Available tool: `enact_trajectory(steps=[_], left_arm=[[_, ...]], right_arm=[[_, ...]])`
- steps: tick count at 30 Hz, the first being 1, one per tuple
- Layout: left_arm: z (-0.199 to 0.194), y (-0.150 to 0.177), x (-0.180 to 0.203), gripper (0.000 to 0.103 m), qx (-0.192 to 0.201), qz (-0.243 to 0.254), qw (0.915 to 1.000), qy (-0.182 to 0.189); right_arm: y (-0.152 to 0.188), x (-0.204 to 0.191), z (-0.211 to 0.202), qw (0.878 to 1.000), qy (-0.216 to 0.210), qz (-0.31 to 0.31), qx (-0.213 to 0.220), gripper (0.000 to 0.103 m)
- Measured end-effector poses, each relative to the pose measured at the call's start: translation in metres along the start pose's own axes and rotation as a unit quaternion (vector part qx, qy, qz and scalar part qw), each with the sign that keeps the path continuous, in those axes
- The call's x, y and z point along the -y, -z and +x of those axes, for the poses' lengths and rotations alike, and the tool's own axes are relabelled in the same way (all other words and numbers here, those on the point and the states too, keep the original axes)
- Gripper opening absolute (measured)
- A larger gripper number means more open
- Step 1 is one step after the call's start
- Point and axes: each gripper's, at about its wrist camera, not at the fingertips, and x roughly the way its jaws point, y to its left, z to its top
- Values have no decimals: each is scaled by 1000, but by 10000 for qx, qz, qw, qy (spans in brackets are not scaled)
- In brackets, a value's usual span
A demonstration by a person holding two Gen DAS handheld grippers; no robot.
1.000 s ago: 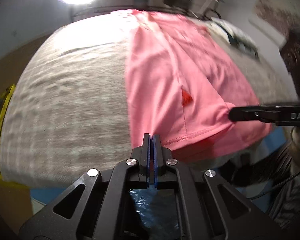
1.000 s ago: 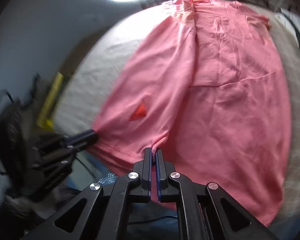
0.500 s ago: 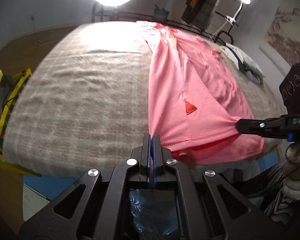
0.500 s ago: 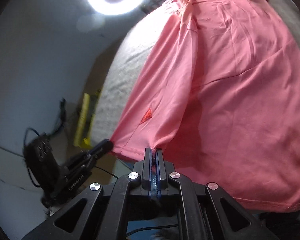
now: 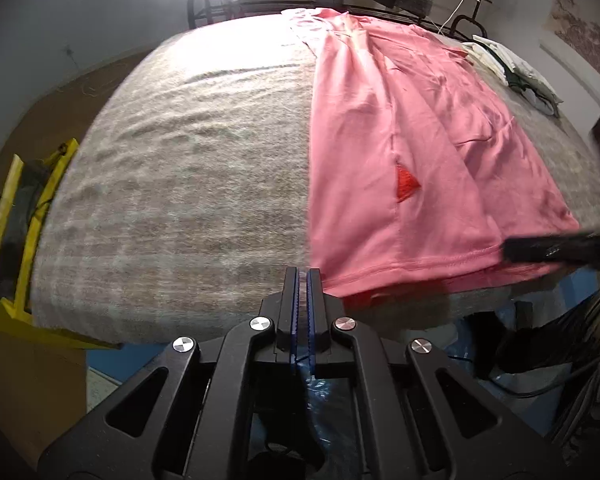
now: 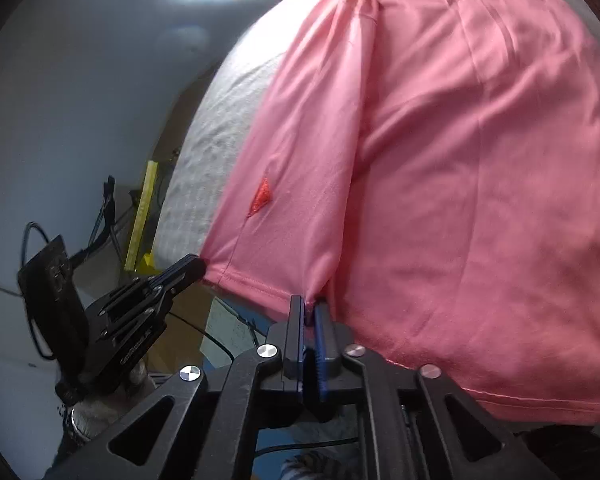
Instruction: Fold small clothes
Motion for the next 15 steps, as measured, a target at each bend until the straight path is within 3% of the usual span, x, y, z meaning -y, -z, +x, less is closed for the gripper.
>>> enact_trajectory(steps=[1,2,4,7,9,15], left_arm=[[-2,0,-1,6,37,-7,10000,-40],[-6,0,-3,9,97,-36,9999,-45],[-15,0,-5,23,235,-99,9997,-49],[-29,-2,-6,26,462,-178,9988,62],[-33,-4,-2,26,544,-184,9982,152],[-14,-15,-1,35,229,-392,9986,260]], right_arm=[[-1,-3,-8,9998,126,-143,62,32],[0,-6,-20,9990,262,-297,191,38],[5,-6,-46,9960,562,-536,440,38],[14,10,-86,9839,1438,-619,859,41],[21,27,-106,9728,2026,-487,1010,53],[24,80,-116,9783,1921,350,698,52]])
